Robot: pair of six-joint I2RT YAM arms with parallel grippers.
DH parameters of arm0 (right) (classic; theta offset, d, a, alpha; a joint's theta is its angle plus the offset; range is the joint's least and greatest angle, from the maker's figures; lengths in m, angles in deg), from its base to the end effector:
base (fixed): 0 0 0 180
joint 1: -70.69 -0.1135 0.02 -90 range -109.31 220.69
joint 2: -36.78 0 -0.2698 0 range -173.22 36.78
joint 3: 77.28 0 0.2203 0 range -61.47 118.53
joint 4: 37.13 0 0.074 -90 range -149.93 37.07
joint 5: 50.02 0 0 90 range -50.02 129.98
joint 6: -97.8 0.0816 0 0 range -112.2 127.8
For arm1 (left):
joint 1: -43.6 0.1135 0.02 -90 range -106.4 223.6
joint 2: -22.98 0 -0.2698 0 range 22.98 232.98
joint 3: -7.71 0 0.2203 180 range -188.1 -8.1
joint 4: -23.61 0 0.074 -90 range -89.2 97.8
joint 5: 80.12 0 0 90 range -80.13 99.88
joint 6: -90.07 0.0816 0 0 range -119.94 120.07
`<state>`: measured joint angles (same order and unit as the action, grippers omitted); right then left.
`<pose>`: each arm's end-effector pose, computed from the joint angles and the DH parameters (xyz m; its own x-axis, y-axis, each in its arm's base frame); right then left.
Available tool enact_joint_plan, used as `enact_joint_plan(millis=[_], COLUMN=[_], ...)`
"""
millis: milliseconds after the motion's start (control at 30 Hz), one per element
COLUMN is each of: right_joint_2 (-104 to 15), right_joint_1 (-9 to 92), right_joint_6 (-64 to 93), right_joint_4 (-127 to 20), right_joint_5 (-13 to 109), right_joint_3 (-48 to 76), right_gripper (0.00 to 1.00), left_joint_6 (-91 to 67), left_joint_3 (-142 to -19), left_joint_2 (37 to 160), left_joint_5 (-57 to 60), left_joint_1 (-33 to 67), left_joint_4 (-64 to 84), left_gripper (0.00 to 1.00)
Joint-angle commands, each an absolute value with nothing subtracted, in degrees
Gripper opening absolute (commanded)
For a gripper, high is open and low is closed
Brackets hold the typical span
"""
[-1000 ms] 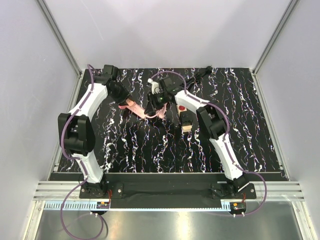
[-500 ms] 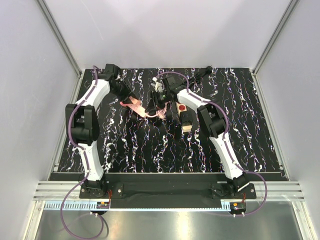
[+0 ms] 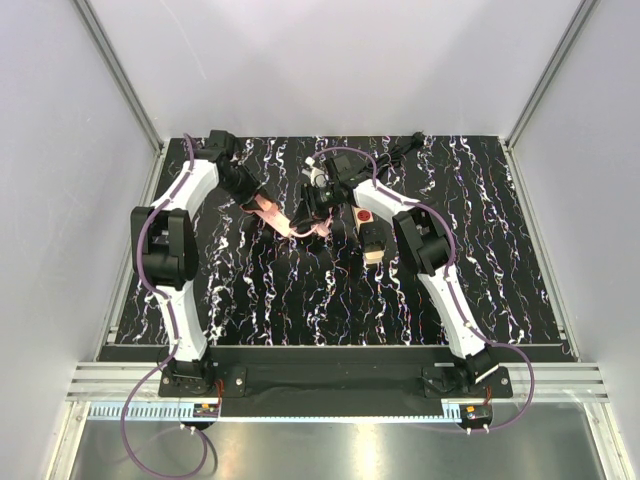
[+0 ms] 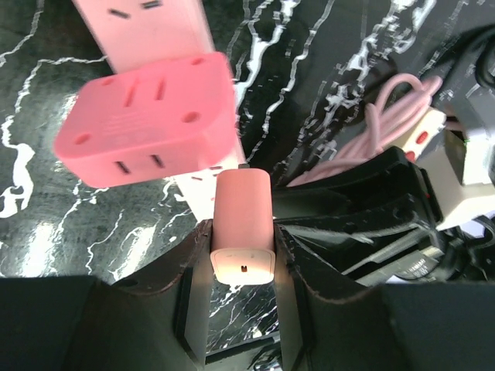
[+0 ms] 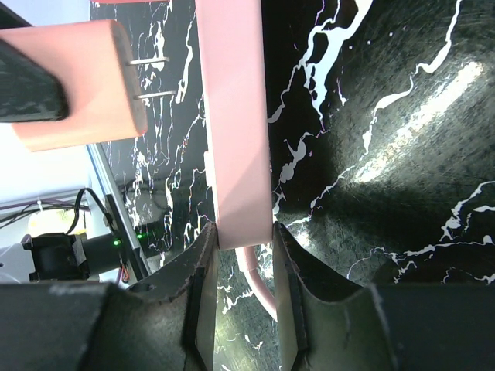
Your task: Insert the plug
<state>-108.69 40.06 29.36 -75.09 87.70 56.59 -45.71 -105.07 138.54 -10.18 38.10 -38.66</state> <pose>0.4353 0.3279 0.1240 -0.8868 -0.2378 -0.3963 -0.4622 0.4535 0.7621 0.4154 -0.0681 0.2096 -0.7972 -0.5995 -0.0713 -0.4836 0.7047 -0.5192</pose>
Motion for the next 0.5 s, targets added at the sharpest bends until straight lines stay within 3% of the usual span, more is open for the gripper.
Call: enact_joint_plan(millis=[0,467], right_joint_2=[-111.67,-111.32], right_joint_1=[40.20,40.46], right_joint_6=[29.86,30.39], right_joint_4=[-79.21,-78.69], right_joint_5=[86.21,86.47], right_joint_3=[55.51,55.42], right_gripper=[0.00,0.00], left_joint_6=[-47.04,-47.75], left_joint_3=[-103.99,-101.27], left_joint_2=[136.53,137.14], left_joint_5=[-8.76,-8.32], left_joint_1=[38.50,38.50], left_joint_4=[-37.55,-35.88], left_gripper=[0.00,0.00])
